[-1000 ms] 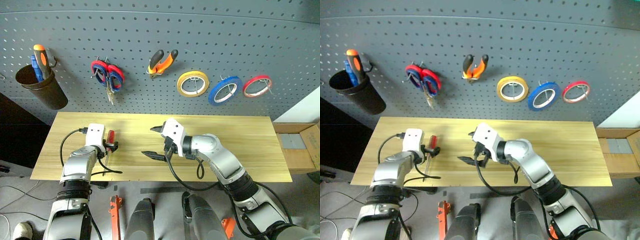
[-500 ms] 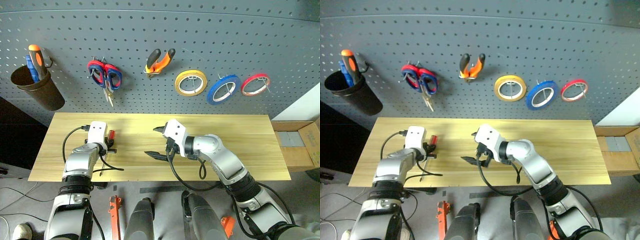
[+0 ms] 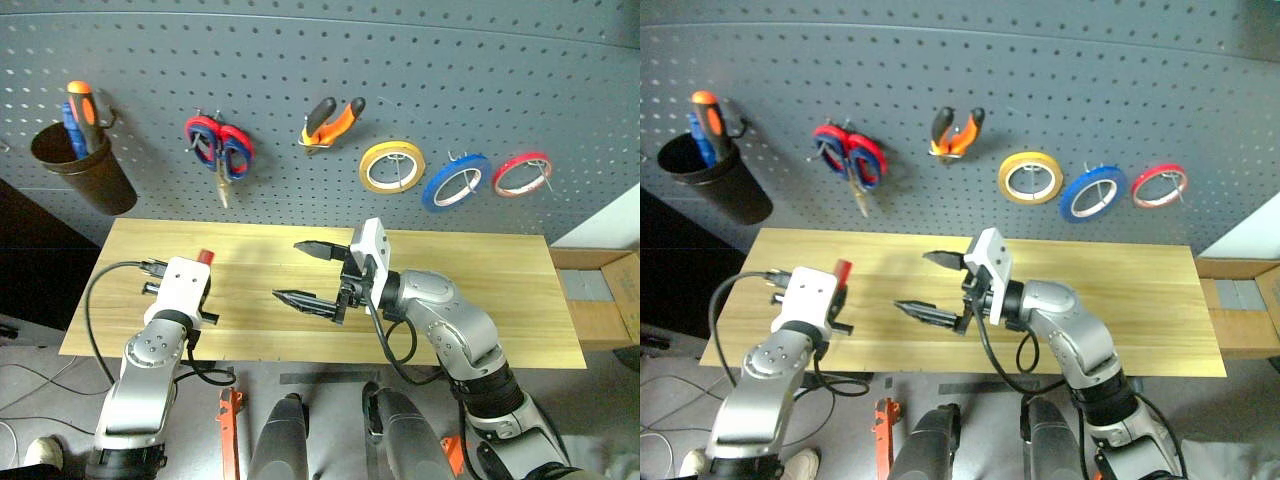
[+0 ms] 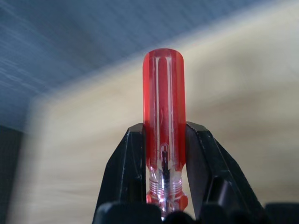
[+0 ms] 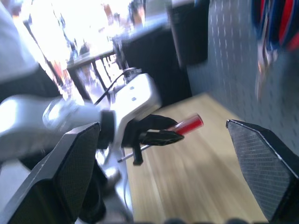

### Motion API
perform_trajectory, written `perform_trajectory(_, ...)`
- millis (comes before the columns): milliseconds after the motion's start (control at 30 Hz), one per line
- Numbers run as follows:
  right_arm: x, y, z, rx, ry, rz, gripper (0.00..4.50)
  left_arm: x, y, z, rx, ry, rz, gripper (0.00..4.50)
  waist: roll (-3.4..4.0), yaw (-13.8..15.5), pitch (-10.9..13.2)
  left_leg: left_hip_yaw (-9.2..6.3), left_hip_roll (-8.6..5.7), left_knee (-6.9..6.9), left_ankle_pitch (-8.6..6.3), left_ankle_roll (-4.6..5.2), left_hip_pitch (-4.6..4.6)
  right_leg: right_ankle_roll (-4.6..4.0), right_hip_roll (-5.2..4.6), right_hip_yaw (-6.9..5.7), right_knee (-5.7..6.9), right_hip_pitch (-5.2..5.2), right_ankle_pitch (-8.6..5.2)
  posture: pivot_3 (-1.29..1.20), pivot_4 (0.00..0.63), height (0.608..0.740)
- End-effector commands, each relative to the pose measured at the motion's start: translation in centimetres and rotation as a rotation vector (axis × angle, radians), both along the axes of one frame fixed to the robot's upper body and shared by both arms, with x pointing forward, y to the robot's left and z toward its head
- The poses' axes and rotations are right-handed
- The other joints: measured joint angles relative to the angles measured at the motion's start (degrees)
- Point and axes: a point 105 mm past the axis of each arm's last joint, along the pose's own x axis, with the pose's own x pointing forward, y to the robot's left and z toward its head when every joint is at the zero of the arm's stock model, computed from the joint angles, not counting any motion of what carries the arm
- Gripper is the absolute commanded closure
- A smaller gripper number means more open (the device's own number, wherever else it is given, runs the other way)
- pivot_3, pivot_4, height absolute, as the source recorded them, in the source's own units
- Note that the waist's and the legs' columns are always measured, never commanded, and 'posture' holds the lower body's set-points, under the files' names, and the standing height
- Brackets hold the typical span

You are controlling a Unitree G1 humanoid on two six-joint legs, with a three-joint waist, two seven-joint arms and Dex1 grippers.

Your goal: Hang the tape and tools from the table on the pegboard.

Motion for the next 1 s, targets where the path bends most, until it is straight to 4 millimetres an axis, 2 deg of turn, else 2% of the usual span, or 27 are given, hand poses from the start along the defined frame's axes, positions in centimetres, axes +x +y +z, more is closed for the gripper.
perform_trajectory(33,-0.3,0.3,3.3,0.128,-0.067,-0.015,0.0,-1.6,0.9,7.1,0.164,-0.293,0.083,3.69,0.01,0.76,-0.6,-0.02,-0.13,0.0,0.06,-0.08,0.01,-0.01,0.01,-0.18,0.0,0.02,0.0,0.26,0.184,0.74)
perform_trajectory(100,0.0,0.6,3.9,0.15,-0.084,-0.028,0.0,-2.0,1.5,9.0,0.197,-0.369,0.11,3.69,0.01,1.03,-1.26,-0.06,-0.2,0.0,0.21,-0.25,0.02,-0.01,0.03,-0.3,0.0,0.06,-0.01,0.27,0.171,0.74)
perform_trajectory(233,0.8,1.7,5.4,0.185,-0.127,-0.052,0.0,-2.4,2.9,14.5,0.287,-0.559,0.157,3.69,-0.11,1.84,-2.33,-0.14,-0.22,0.01,0.33,-0.31,0.22,0.14,0.1,-0.46,0.02,0.32,-0.09,0.28,0.143,0.74)
perform_trajectory(333,1.2,2.3,6.1,0.198,-0.16,-0.069,0.0,-1.8,3.5,18.0,0.314,-0.659,0.162,3.69,-0.2,2.42,-2.88,-0.22,-0.18,-0.01,0.46,-0.43,0.25,0.03,0.26,-0.56,0.09,0.33,-0.02,0.28,0.134,0.74)
perform_trajectory(467,1.6,2.9,7.4,0.226,-0.224,-0.108,0.0,0.0,4.5,21.3,0.264,-0.724,0.147,3.69,-0.3,2.61,-3.85,-0.19,-0.19,-0.05,0.5,-0.49,0.25,-0.24,0.49,-0.54,0.06,0.34,0.14,0.28,0.128,0.74)
perform_trajectory(667,2.2,4.2,7.9,0.18,-0.333,-0.149,0.0,3.9,4.9,23.8,0.022,-0.751,0.063,3.69,-0.69,2.58,-4.2,-0.2,-0.18,-0.03,0.61,-0.67,0.27,-0.29,0.5,-0.58,0.15,0.34,0.18,0.26,0.128,0.74)
perform_trajectory(867,2.5,4.7,6.8,0.126,-0.333,-0.161,0.0,6.4,3.9,24.2,-0.173,-0.747,-0.051,3.69,-0.74,2.32,-4.26,-0.19,-0.18,-0.02,0.64,-0.71,0.24,-0.35,0.49,-0.56,0.21,0.32,0.22,0.26,0.14,0.74)
perform_trajectory(1000,2.7,4.7,6.3,0.11,-0.322,-0.174,0.0,7.2,3.3,24.6,-0.208,-0.75,-0.086,3.69,-0.74,2.28,-4.26,-0.2,-0.17,-0.01,0.64,-0.71,0.22,-0.37,0.49,-0.56,0.21,0.3,0.24,0.25,0.143,0.74)
